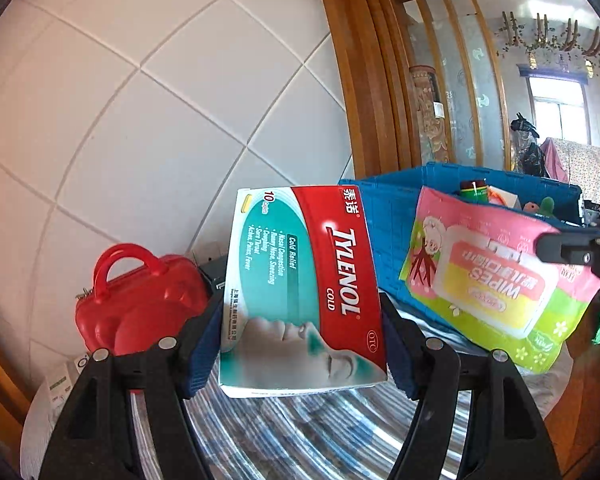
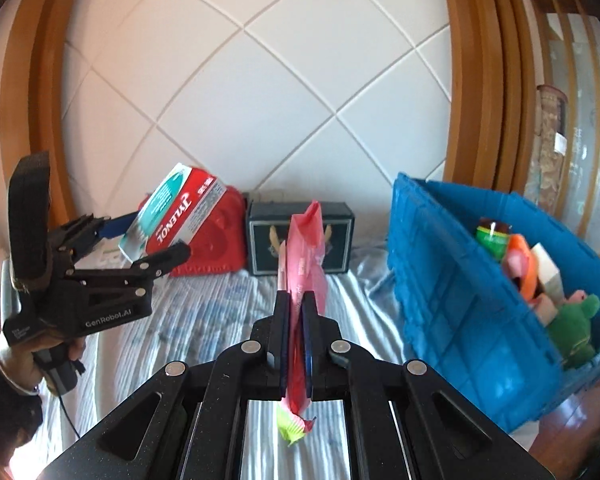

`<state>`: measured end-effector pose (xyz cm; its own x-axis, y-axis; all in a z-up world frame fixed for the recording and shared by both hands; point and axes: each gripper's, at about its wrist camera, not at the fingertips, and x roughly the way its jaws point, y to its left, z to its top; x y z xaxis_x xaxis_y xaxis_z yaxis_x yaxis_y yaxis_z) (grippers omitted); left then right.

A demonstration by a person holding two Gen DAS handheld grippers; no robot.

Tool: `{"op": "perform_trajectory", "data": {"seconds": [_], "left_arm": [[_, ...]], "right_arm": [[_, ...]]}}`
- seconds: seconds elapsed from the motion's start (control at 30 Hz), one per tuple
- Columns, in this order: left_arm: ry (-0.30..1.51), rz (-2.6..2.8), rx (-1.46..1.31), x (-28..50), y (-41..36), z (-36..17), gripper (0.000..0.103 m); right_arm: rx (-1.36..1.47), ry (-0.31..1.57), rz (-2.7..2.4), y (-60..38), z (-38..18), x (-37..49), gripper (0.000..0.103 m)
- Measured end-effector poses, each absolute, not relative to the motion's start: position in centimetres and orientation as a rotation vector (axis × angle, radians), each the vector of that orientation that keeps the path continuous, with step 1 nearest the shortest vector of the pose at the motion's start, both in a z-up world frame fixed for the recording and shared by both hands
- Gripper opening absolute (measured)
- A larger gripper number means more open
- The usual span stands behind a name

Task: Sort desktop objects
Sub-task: 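Lift the Tylenol box and wipes pack up over the blue bin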

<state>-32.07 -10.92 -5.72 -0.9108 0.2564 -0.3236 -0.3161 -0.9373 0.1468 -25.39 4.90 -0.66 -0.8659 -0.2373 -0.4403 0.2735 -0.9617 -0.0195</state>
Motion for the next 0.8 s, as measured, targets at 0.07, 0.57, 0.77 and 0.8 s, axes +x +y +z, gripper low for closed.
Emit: {"op": "perform_trajectory", "data": {"seconds": [0.07,0.57,0.77,0.8], "left_arm": [[0.296,2.794,-0.402,-31.7,-10.1,-4.6,0.070],[0.404,2.676,-0.185,-32.0,1.2,1.9,0.070],[0.428,2.675,-0.135,-33.7,9.3,3.9,0.070],[0.423,2.679,-0.131,-34.0,10.8,4.2,0.070]], "right_arm": [[0.592,0.110,-2.839,6.0,1.1,-24.8,0.005],[0.204,0.037,-3.066,15.1,10.3,-21.4,0.005],[0.134,0.023,-3.073,22.0,12.6,-22.3,0.006],[0.128,0.023,-3.069,23.5,12.8,-22.7,0.006]]}}
